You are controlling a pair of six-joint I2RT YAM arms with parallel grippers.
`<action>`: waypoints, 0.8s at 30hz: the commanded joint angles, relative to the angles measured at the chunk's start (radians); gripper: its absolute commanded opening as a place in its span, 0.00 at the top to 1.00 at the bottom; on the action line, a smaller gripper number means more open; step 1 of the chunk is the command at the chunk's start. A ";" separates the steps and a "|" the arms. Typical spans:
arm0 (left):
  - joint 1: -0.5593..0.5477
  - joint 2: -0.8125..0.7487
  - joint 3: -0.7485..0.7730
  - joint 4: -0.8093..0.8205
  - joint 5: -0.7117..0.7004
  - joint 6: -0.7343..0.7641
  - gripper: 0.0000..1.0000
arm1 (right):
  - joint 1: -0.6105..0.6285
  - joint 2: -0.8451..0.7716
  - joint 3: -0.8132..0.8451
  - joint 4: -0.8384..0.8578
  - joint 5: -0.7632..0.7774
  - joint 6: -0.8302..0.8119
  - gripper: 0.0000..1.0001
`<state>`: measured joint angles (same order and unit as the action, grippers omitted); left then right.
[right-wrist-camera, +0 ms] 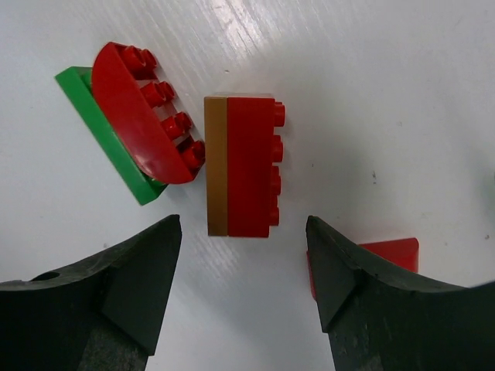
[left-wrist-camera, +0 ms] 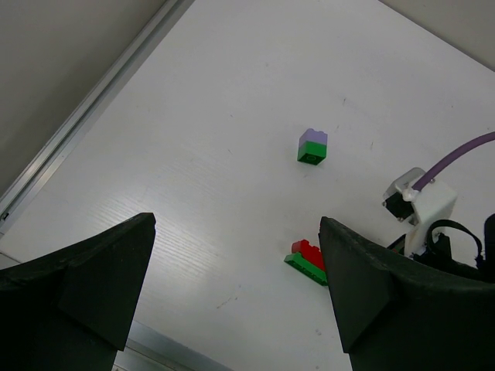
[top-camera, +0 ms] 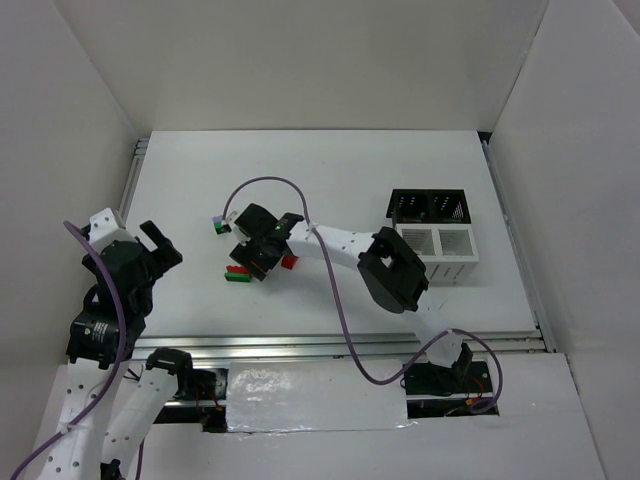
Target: Sort the legos into containers by color
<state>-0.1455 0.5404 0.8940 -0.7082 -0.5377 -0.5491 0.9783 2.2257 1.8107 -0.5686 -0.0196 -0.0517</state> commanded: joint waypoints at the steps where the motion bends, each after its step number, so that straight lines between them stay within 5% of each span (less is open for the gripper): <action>1: 0.006 -0.002 -0.006 0.047 0.012 0.024 0.00 | -0.001 0.038 0.058 -0.001 0.017 -0.028 0.27; 7: 0.006 0.006 -0.004 0.050 0.018 0.026 0.01 | -0.001 0.087 0.093 0.003 0.018 -0.036 0.36; 12: 0.006 0.006 -0.007 0.053 0.024 0.029 0.00 | -0.001 0.071 0.040 0.067 0.047 -0.033 0.75; 15: 0.006 0.013 -0.006 0.056 0.031 0.031 0.01 | -0.004 0.031 -0.013 0.113 0.055 -0.030 0.82; 17: 0.007 0.018 -0.004 0.055 0.033 0.032 0.00 | -0.010 0.031 0.002 0.101 0.070 -0.022 1.00; 21: 0.006 0.010 -0.010 0.073 0.093 0.034 0.01 | -0.013 -0.090 -0.043 0.107 0.182 0.085 1.00; 24: 0.006 0.033 -0.006 0.105 0.293 0.022 0.00 | -0.012 -0.299 -0.210 0.199 0.263 0.186 1.00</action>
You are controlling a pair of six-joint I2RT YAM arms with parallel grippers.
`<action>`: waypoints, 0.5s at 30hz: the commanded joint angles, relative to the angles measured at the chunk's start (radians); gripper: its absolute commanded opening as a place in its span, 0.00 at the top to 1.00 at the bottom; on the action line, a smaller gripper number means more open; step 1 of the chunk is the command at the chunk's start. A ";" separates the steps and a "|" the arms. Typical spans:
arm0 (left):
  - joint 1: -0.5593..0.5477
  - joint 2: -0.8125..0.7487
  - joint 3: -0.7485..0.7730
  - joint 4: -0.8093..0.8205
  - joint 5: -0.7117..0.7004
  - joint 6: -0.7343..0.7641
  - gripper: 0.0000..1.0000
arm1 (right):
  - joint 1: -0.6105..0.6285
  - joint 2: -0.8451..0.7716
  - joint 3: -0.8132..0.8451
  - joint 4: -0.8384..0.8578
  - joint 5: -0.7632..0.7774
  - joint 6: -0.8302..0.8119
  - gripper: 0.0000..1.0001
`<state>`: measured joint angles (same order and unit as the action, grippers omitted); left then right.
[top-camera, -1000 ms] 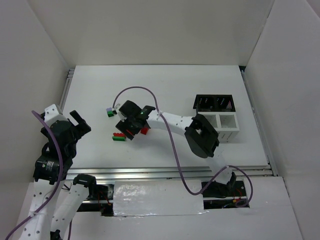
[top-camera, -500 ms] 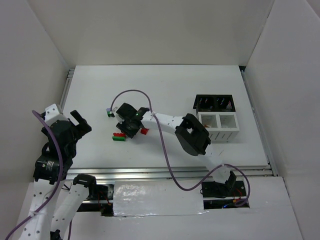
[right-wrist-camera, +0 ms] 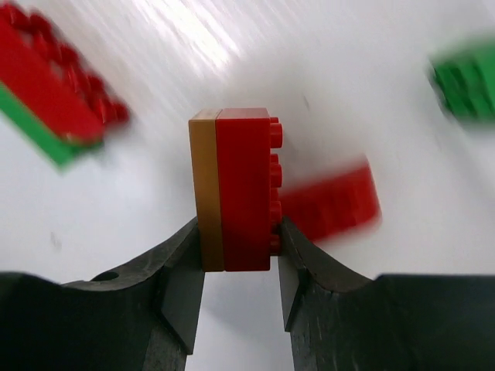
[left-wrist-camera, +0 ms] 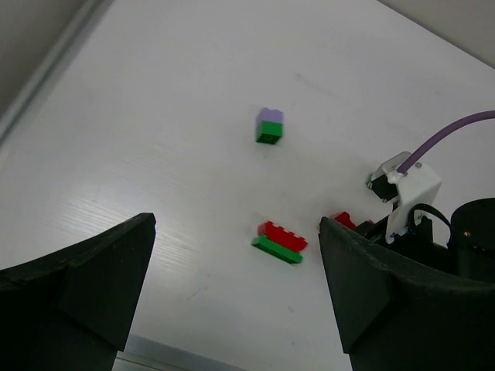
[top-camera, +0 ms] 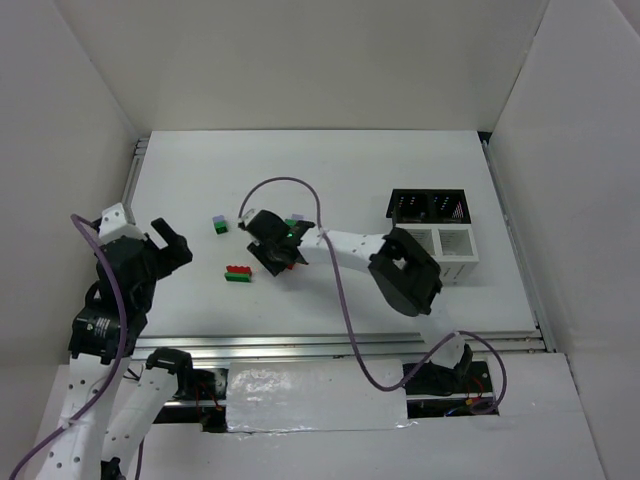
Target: Sort the legos into containers by color
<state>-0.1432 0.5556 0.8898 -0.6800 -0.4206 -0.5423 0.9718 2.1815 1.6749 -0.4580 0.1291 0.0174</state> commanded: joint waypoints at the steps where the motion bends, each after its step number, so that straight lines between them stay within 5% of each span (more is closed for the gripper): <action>1: 0.004 0.044 0.001 0.092 0.240 -0.040 0.01 | -0.004 -0.313 -0.184 0.119 0.131 0.187 1.00; 2: 0.004 0.056 -0.014 0.129 0.416 -0.059 0.00 | -0.004 -0.375 -0.243 0.169 0.148 0.223 1.00; 7: -0.025 0.170 -0.162 0.637 0.857 -0.362 0.00 | -0.002 -0.734 -0.510 0.140 0.271 0.443 1.00; 10: -0.123 0.265 -0.216 0.900 0.921 -0.480 0.00 | 0.005 -0.934 -0.659 0.156 0.284 0.534 1.00; 15: -0.414 0.398 -0.137 0.999 0.795 -0.458 0.01 | 0.031 -1.147 -0.785 0.154 0.268 0.624 1.00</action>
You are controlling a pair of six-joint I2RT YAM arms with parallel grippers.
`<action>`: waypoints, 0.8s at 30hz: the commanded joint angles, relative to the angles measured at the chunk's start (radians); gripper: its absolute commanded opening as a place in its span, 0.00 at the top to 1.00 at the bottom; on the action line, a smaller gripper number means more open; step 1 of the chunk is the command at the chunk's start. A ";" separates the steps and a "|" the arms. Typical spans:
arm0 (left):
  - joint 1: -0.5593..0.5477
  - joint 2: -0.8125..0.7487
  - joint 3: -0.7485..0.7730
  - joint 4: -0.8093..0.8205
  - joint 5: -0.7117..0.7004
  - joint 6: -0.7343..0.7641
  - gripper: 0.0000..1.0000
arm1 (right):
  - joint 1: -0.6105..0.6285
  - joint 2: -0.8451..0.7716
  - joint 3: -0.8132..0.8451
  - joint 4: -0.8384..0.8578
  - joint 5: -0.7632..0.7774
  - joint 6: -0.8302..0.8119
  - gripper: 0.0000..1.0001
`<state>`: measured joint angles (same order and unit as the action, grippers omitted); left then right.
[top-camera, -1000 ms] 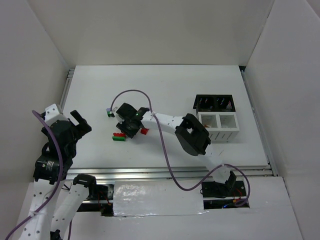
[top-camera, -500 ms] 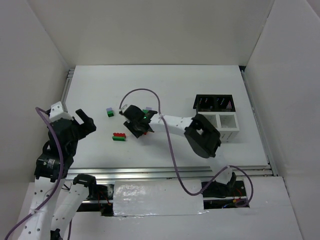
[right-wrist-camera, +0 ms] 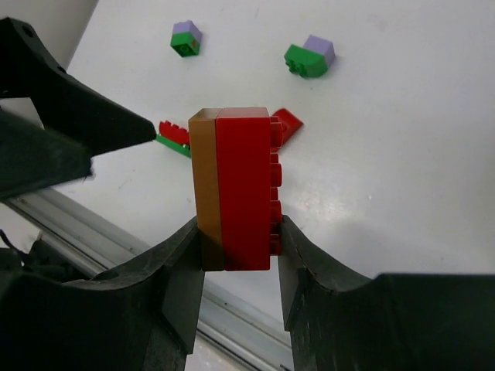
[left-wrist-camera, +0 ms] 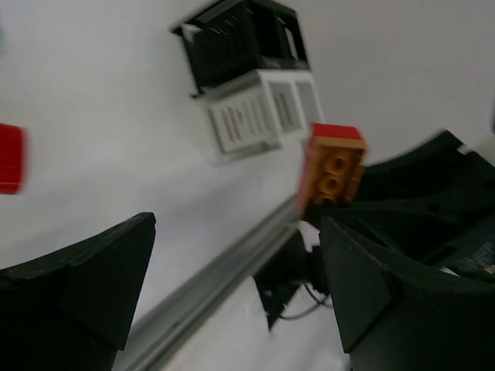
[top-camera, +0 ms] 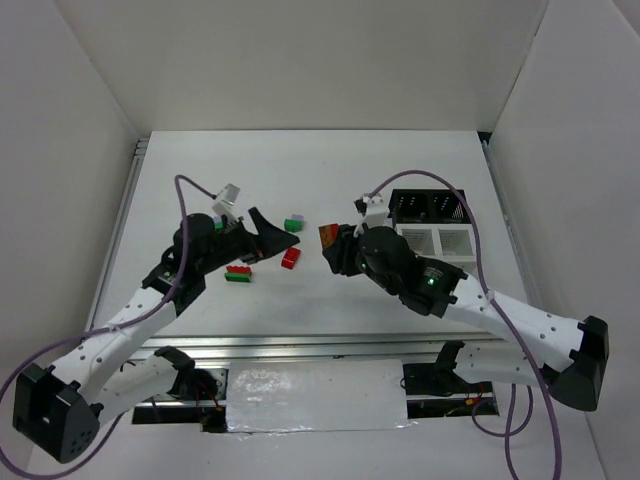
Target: Sort the legos into containers by color
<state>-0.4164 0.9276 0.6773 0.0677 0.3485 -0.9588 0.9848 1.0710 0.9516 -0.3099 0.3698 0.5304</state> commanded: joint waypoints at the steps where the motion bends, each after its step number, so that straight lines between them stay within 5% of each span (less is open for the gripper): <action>1: -0.168 0.062 0.094 0.262 -0.003 -0.037 0.01 | 0.018 -0.055 -0.069 -0.003 0.038 0.120 1.00; 8: -0.252 0.123 0.093 0.366 -0.059 -0.034 0.05 | 0.026 -0.141 -0.085 -0.063 0.060 0.148 1.00; 14: -0.286 0.185 0.122 0.327 -0.117 0.000 0.15 | 0.052 -0.152 -0.083 -0.043 0.047 0.155 1.00; 21: -0.311 0.223 0.160 0.313 -0.125 0.025 0.16 | 0.077 -0.103 -0.047 -0.046 0.034 0.146 1.00; 24: -0.321 0.232 0.177 0.300 -0.132 0.038 0.25 | 0.090 -0.088 -0.034 -0.052 0.057 0.149 1.00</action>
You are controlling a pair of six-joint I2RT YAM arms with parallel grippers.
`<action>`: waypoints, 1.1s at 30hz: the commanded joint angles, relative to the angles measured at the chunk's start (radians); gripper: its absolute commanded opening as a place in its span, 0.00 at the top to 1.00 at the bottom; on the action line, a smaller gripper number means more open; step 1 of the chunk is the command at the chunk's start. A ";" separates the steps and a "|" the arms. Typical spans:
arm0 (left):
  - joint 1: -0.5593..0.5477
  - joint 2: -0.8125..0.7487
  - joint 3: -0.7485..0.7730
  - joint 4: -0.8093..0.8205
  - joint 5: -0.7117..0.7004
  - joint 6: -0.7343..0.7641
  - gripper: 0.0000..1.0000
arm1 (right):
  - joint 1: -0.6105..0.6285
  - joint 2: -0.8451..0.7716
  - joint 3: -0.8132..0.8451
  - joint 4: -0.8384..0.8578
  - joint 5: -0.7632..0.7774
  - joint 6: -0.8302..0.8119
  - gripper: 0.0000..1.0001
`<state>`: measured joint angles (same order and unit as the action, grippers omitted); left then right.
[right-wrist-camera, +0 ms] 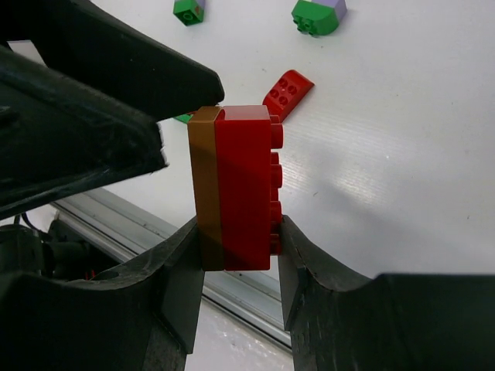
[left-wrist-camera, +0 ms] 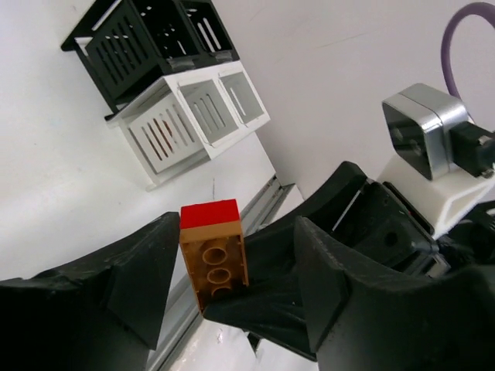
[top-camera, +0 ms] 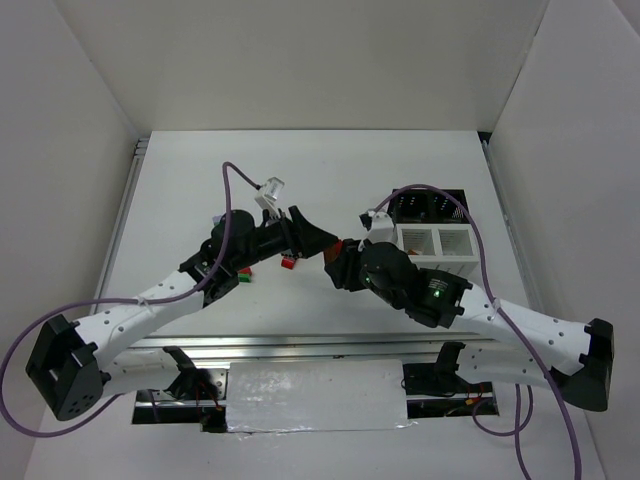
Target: Sort the legos into containers by color
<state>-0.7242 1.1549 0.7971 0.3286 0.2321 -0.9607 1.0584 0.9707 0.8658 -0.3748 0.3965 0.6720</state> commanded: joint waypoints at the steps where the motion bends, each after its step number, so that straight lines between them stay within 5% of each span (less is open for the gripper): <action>1: -0.015 0.006 0.059 0.040 -0.016 0.040 0.29 | 0.018 0.014 0.053 0.013 0.036 0.009 1.00; 4: -0.017 0.014 0.044 0.047 -0.007 0.034 0.44 | 0.020 0.029 0.068 -0.002 0.064 0.020 1.00; 16: -0.020 0.037 0.019 0.075 0.030 0.022 0.43 | 0.020 0.059 0.101 -0.009 0.094 0.015 1.00; 24: -0.020 0.071 0.010 0.159 0.114 0.020 1.00 | 0.022 0.092 0.137 -0.042 0.147 0.044 0.97; 25: -0.020 0.072 0.007 0.177 0.124 0.017 1.00 | 0.022 0.089 0.134 -0.036 0.136 0.037 0.86; 26: -0.020 0.072 -0.001 0.190 0.131 0.019 1.00 | 0.022 0.070 0.124 -0.024 0.116 0.026 0.66; 27: -0.020 0.069 -0.002 0.194 0.130 0.022 1.00 | 0.020 0.053 0.105 0.034 0.082 -0.013 0.19; 28: -0.020 0.060 0.001 0.185 0.125 0.043 1.00 | 0.017 0.028 0.060 0.063 0.000 -0.032 0.01; 33: -0.020 0.009 0.013 0.121 0.101 0.151 1.00 | -0.072 -0.108 -0.019 0.162 -0.376 -0.190 0.00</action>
<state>-0.7380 1.2160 0.7956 0.4057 0.2985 -0.8913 1.0248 0.9306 0.8555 -0.3237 0.2398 0.5884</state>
